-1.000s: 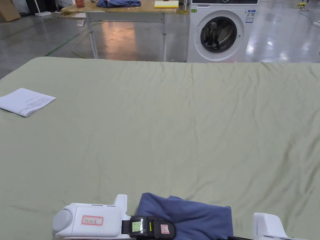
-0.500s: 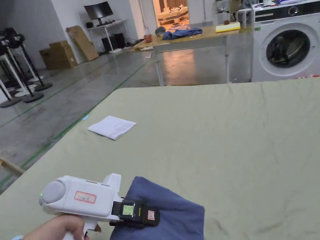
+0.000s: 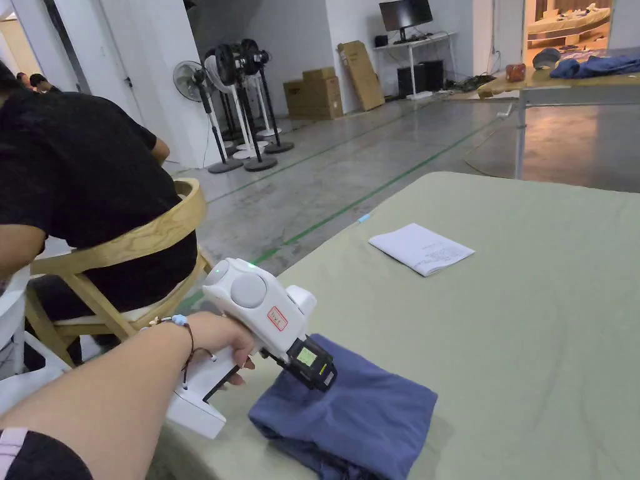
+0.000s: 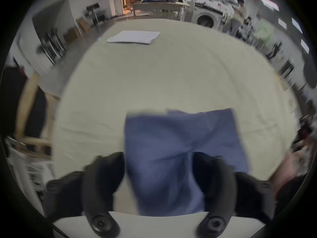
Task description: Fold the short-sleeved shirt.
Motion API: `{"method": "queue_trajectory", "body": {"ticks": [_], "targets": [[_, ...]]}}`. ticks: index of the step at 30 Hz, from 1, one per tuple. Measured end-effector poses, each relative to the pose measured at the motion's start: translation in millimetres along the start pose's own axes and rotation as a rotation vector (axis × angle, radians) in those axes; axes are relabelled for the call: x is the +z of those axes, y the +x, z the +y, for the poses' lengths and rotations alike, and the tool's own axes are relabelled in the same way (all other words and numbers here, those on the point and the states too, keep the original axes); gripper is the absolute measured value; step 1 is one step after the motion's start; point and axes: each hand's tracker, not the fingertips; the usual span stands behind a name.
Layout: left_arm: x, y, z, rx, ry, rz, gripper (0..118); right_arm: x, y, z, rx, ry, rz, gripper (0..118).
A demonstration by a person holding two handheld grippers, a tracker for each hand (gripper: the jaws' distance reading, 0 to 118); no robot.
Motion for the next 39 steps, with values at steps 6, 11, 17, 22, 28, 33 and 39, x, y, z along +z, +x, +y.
{"method": "queue_trajectory", "body": {"ticks": [6,11,17,22,28,33,39], "targets": [[11,-16,-12,0.104,0.066,0.097,82,7,-7,4,0.056,0.037,-0.027,0],[37,34,-33,0.092,0.232,0.200,65,10,1,1,0.023,0.036,-0.013,0],[61,177,-58,0.119,0.430,0.012,1,13,12,-5,0.033,0.043,-0.025,0],[103,307,-60,0.050,0.718,-0.120,0,21,25,-13,0.066,0.077,-0.086,0],[159,404,-43,0.066,0.946,-0.210,0,63,40,-4,0.021,0.311,-0.154,0],[205,434,-43,0.122,1.174,-0.169,0,120,26,7,0.045,0.677,-0.224,0],[213,454,-65,0.116,1.294,-0.022,0,140,18,-15,0.151,0.996,-0.398,0]]}}
